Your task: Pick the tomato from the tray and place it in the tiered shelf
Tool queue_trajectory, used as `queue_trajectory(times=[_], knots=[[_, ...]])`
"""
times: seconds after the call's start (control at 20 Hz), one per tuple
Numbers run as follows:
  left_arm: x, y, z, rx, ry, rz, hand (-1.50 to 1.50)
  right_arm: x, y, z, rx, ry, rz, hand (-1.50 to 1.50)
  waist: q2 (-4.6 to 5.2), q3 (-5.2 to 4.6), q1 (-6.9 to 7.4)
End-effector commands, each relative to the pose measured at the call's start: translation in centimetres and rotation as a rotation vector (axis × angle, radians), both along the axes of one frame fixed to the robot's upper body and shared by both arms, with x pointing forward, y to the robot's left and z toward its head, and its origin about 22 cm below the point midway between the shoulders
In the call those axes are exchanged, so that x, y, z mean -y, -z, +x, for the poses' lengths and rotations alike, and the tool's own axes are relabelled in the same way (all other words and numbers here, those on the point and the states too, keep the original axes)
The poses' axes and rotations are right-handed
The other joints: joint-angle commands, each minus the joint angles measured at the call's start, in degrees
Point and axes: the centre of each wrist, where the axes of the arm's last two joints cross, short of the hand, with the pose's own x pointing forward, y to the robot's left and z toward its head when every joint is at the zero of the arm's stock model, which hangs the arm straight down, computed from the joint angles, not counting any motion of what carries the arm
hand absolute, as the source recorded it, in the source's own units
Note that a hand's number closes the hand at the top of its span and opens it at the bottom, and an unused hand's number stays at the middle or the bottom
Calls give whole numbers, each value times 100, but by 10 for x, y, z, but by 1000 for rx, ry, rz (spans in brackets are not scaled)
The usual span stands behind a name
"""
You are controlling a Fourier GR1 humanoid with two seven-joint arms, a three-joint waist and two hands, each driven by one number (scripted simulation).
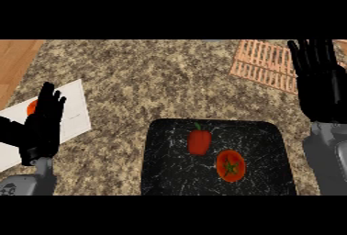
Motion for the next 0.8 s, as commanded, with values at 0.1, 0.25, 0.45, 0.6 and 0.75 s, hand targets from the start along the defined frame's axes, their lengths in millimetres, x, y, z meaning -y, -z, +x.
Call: queue_trajectory(times=[0.1, 0.25, 0.45, 0.6, 0.75], knots=[[8, -14, 2, 57, 55, 119, 0, -51, 20, -19, 53, -186, -257, 150, -172, -180, -126], [0, -21, 5, 110, 121, 207, 0, -83, 11, -34, 144, -326, -523, 150, -212, -206, -93], [3, -19, -9, 81, 152, 144, 0, -81, 59, -87, 51, -127, -302, -150, -190, -175, -234], [-3, -8, -9, 81, 137, 145, 0, -54, 40, -99, 124, -243, -359, -150, -179, -177, -251], [11, -21, -8, 75, 145, 153, 0, -50, 9, -97, 160, -353, -536, -150, -192, -179, -233]])
